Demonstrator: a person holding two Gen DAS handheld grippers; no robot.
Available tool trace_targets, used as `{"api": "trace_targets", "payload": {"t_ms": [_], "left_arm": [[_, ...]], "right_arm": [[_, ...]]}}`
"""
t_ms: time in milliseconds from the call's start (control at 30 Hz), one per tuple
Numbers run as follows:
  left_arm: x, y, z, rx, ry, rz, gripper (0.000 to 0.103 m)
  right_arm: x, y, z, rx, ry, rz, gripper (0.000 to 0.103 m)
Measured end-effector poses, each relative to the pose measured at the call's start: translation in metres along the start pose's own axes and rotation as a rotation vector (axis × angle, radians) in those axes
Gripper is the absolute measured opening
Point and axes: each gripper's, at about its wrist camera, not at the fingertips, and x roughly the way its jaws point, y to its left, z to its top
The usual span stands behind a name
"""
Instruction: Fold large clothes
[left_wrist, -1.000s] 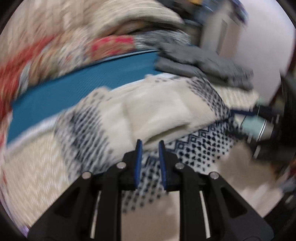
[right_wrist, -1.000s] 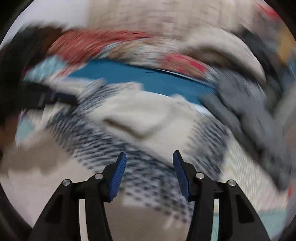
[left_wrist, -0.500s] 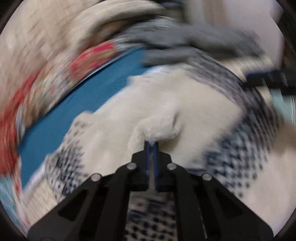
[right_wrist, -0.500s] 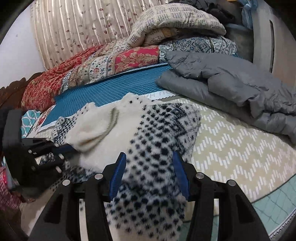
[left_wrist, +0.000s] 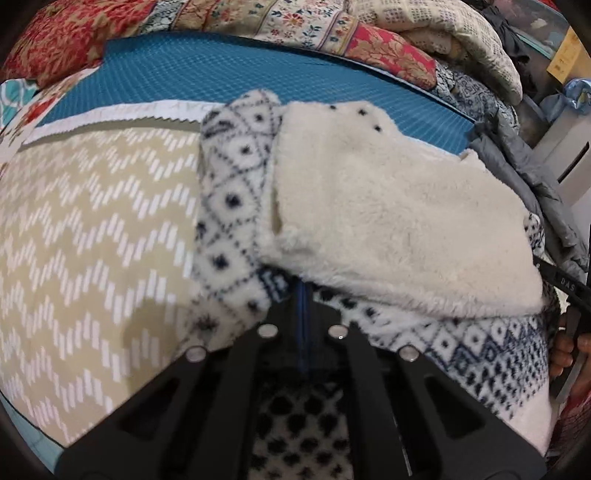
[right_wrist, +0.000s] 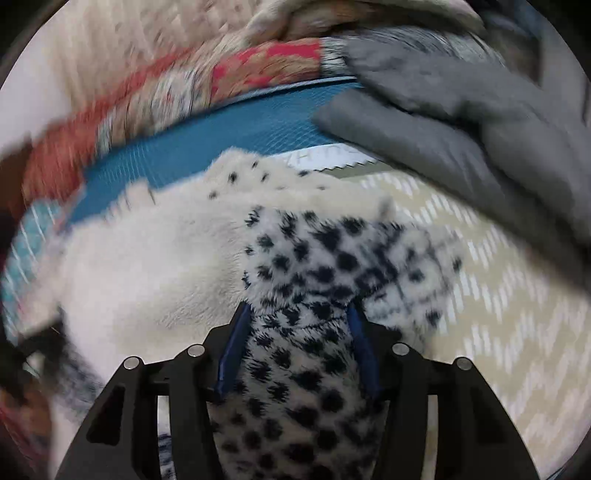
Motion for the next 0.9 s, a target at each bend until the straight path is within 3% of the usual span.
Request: {"api": "trace_targets", "payload": {"t_ms": [133, 300, 333, 367, 433, 533, 600, 700, 767, 900], "left_arm": [[-0.021, -0.003, -0.005, 0.014, -0.006, 0.011, 0.001], [-0.073, 0.012, -0.025, 0.081, -0.035, -0.009, 0.001], [-0.085, 0.019, -0.033, 0.092, -0.028, -0.009, 0.008], [-0.091, 0.022, -0.039, 0.096, -0.020, -0.007, 0.024], [-0.107, 0.037, -0.064, 0.096, 0.010, 0.006, 0.038], [-0.125, 0.056, -0.097, 0.075, 0.078, 0.015, 0.039], [-0.140, 0.069, -0.119, 0.050, 0.106, 0.021, 0.050], [-0.162, 0.085, -0.148, 0.033, 0.117, 0.025, 0.057], [-0.176, 0.092, -0.165, 0.023, 0.119, 0.021, 0.070], [-0.195, 0.106, -0.192, -0.020, 0.131, -0.032, 0.071]], "right_arm": [[-0.032, -0.021, 0.002, 0.098, -0.031, 0.097, 0.086], [-0.093, -0.048, -0.039, 0.181, -0.097, 0.159, 0.086], [-0.101, -0.052, -0.050, 0.190, -0.089, 0.168, 0.086], [-0.104, -0.054, -0.058, 0.190, -0.082, 0.165, 0.086], [-0.107, -0.054, -0.076, 0.175, -0.049, 0.129, 0.086], [-0.095, -0.053, -0.095, 0.159, 0.049, 0.004, 0.086], [-0.099, -0.055, -0.107, 0.172, 0.072, -0.047, 0.086], [-0.134, -0.050, -0.128, 0.187, 0.029, 0.034, 0.086], [-0.158, -0.044, -0.147, 0.166, 0.019, 0.078, 0.086], [-0.193, -0.044, -0.191, 0.174, 0.051, 0.198, 0.086]]}}
